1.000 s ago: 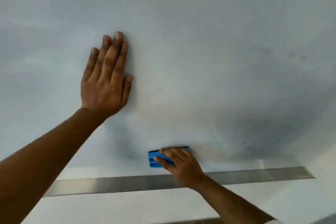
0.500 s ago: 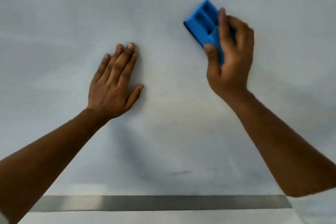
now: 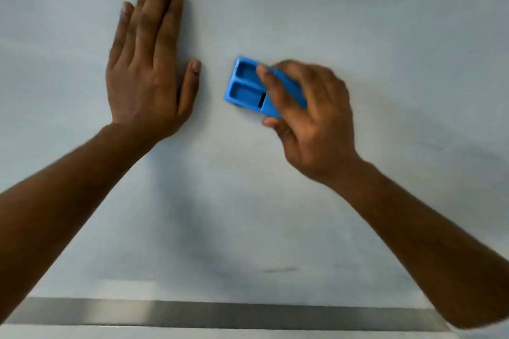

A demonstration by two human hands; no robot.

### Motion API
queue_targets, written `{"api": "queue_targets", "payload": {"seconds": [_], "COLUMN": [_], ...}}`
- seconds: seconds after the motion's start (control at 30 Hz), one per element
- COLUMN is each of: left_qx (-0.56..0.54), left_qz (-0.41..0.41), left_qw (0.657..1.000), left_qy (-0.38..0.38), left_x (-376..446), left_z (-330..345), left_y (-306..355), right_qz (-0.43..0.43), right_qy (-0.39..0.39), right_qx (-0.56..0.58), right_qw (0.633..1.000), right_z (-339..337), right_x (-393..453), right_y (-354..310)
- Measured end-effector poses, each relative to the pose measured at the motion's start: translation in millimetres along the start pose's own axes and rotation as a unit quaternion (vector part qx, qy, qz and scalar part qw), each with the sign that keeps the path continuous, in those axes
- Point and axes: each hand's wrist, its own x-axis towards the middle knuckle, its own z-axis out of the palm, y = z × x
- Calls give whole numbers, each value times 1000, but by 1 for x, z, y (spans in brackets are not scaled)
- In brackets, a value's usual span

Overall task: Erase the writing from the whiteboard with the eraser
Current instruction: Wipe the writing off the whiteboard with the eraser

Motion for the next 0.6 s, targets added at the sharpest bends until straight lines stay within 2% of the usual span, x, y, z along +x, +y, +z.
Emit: {"api": "queue_targets", "payload": {"seconds": [0.13,0.23,0.33,0.4,0.47,0.6], "left_qx": [-2,7,9,13,19,38], "left_qz": [-21,-30,-37,-27,-27,-45], "left_qw": [999,997,992,989,989,988], "left_qy": [-29,-71,-118,-143,-147,-143], "left_x": [-61,-111,-132,-125,-103,-48], "left_z": [0,-3,-12,-23,-33,-46], "left_y": [13,23,25,19,4,-29], "right_qz": [-31,-57,-52,-73,-50,122], "right_qy": [-55,-142,-223,-257,-245,-56], "right_qx": [35,22,71,86,106,173], "right_qw": [997,988,971,960,962,976], "right_z": [59,91,95,85,71,40], "right_x": [-138,-223,-263,-261,-234,-108], "right_y": [-86,-145,-178,-181,-171,-104]}}
